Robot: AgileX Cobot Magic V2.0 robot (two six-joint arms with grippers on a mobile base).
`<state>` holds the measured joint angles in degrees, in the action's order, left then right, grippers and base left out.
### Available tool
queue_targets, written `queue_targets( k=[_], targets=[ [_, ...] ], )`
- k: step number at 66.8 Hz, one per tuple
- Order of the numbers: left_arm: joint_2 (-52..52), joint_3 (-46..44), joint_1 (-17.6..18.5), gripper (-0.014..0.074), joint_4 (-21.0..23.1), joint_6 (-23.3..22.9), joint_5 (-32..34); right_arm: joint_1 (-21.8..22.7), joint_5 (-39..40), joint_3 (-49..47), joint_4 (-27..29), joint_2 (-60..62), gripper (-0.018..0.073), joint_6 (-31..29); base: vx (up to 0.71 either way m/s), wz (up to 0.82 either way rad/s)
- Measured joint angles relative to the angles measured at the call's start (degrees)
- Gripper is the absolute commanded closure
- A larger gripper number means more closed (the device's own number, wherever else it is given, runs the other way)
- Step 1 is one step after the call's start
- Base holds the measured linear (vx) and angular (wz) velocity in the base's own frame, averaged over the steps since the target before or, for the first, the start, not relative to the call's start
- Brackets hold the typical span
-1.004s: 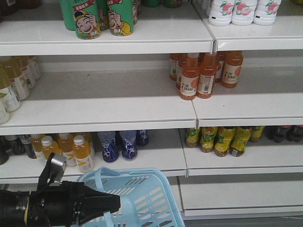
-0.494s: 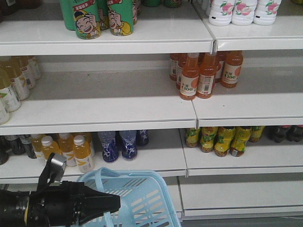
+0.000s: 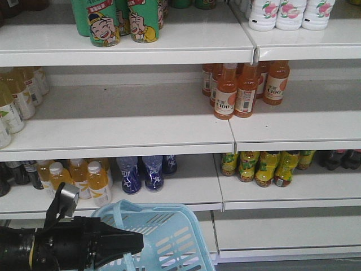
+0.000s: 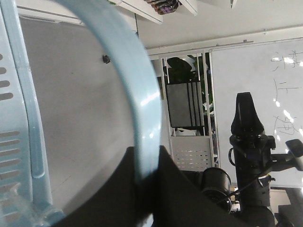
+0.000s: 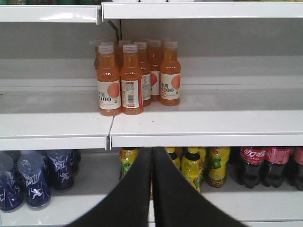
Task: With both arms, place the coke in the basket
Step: 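Hold the basket in the left gripper while turning the base away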
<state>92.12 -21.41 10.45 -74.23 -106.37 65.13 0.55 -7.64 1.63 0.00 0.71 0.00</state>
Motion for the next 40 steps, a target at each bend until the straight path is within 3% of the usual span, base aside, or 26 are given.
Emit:
queue_targets(
  k=[40],
  targets=[
    [-0.44,0.00,0.00,0.0603,0.00,0.00,0.00,0.00,0.00,0.00,0.00,0.00,0.0568,0.00,0.00,-0.05]
  ],
)
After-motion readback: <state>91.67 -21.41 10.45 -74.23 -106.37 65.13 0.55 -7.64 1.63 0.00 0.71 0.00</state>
